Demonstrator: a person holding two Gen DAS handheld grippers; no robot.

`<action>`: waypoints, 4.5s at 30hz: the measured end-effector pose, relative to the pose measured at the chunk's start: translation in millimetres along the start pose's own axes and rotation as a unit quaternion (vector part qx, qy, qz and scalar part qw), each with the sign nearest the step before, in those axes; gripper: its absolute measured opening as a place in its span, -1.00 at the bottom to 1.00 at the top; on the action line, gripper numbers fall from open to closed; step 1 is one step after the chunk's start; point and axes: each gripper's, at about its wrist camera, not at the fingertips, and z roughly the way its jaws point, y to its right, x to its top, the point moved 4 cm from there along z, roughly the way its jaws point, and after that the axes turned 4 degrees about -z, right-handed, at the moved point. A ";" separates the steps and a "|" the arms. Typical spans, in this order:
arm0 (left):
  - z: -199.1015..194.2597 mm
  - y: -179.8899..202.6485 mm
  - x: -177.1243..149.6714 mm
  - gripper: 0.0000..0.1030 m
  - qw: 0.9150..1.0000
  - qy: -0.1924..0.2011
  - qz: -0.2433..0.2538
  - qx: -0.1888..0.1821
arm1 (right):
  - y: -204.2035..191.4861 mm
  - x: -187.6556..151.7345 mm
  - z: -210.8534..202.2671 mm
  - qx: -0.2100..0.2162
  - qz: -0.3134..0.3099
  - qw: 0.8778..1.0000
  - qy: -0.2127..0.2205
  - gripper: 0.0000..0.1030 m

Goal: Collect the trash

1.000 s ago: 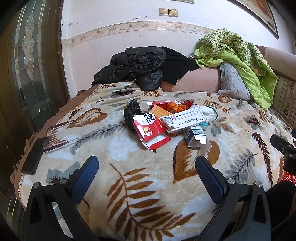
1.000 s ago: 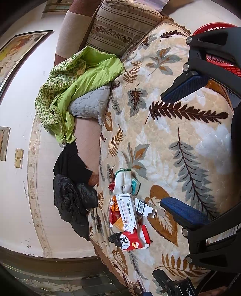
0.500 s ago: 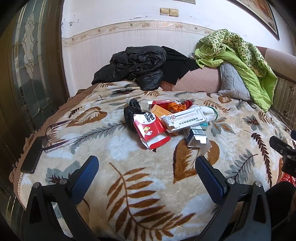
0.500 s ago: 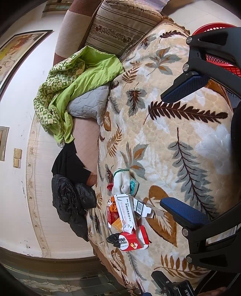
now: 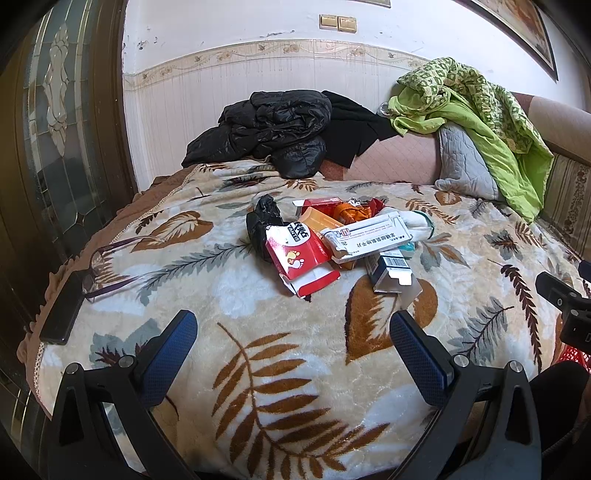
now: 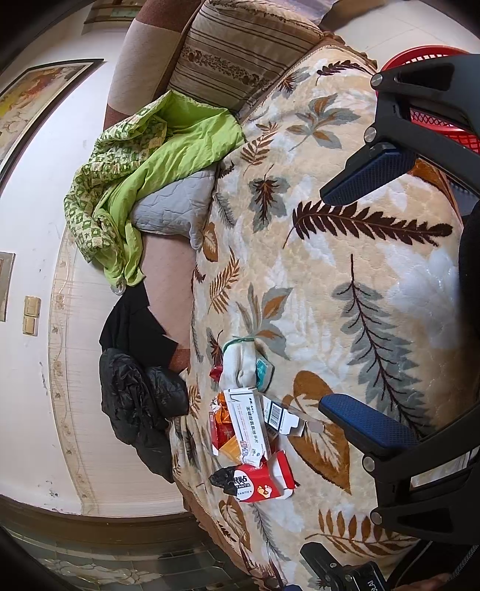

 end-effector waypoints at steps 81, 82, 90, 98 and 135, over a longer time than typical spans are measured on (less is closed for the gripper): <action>86.7 -11.1 36.7 -0.76 0.981 -0.090 -0.127 -0.116 | -19.4 16.0 100.3 0.201 0.093 0.968 -0.116 -0.51; 83.8 -12.1 36.4 -0.76 0.982 -0.087 -0.125 -0.115 | -15.5 16.4 98.5 0.200 0.099 0.969 -0.110 -0.43; 65.0 -7.3 36.5 -0.76 0.986 -0.060 -0.099 -0.118 | 17.1 13.4 112.4 0.169 0.144 0.967 -0.126 0.28; 65.8 3.1 38.3 -0.76 0.987 -0.057 -0.082 -0.127 | -12.7 -2.2 137.8 0.148 0.059 0.968 -0.195 0.32; 63.8 16.9 38.0 -0.76 0.999 -0.019 -0.005 -0.044 | -50.1 30.2 84.3 0.234 0.026 0.971 -0.043 -0.29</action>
